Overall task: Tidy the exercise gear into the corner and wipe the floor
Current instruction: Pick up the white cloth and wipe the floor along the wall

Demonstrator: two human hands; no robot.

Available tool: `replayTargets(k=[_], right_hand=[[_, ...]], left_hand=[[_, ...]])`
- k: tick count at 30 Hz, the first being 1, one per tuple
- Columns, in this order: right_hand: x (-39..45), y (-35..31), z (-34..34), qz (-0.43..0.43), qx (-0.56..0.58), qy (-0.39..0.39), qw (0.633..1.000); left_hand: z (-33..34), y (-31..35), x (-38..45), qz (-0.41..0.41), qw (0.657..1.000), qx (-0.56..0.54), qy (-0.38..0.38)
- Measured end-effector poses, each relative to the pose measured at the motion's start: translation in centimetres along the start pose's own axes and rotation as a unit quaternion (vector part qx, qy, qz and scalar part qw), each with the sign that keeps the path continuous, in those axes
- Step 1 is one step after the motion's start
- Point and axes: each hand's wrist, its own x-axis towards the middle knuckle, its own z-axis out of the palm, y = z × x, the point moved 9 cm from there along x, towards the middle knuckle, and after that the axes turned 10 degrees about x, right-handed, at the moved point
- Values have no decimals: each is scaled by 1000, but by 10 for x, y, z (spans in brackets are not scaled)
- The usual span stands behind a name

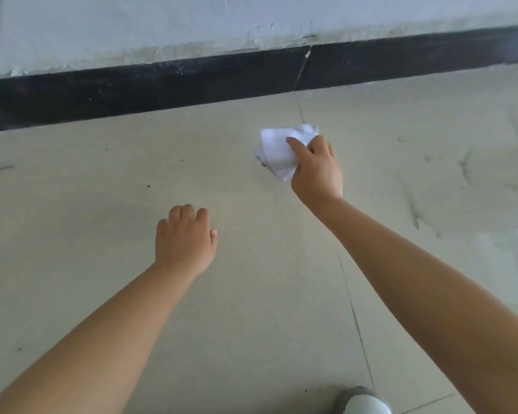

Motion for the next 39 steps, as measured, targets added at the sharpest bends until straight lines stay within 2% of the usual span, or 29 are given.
replayTargets(k=[2,4,8,12,15,17,20,22,26,29,32,34,39], right_hand=[[-13,32,5,40,-90,-61,993],[-23,52,17,52,-134,-107,984],[-20,50,34,0,-76,-109,991],[-16,59,32,-10,-53,-96,994],[-22,77,5,-16,-72,-39,997],[-36,107,-13,24,-64,-22,997],[-76,152,-36,28,-62,37,997],[-103,183,-45,55,-91,42,993],[-143,227,-30,145,-54,-8,988],[-147,246,-43,206,9,35,978],[-128,273,-65,317,52,80,944],[-103,269,-63,331,74,83,937],[-28,206,-30,237,136,21,962]], left_hand=[[0,19,3,25,1000,-1,4],[-4,32,8,40,999,-13,9],[-12,43,12,50,998,-29,26],[-16,55,10,85,996,-5,28],[-23,62,13,72,997,-2,23],[-30,69,18,68,997,-2,24],[-38,93,23,92,995,-14,30],[-41,111,26,117,993,-6,26],[-48,144,28,157,987,24,22],[-46,156,27,173,984,45,22],[-53,161,25,178,982,23,54],[-55,165,28,168,984,42,40],[-54,169,38,134,987,84,29]])
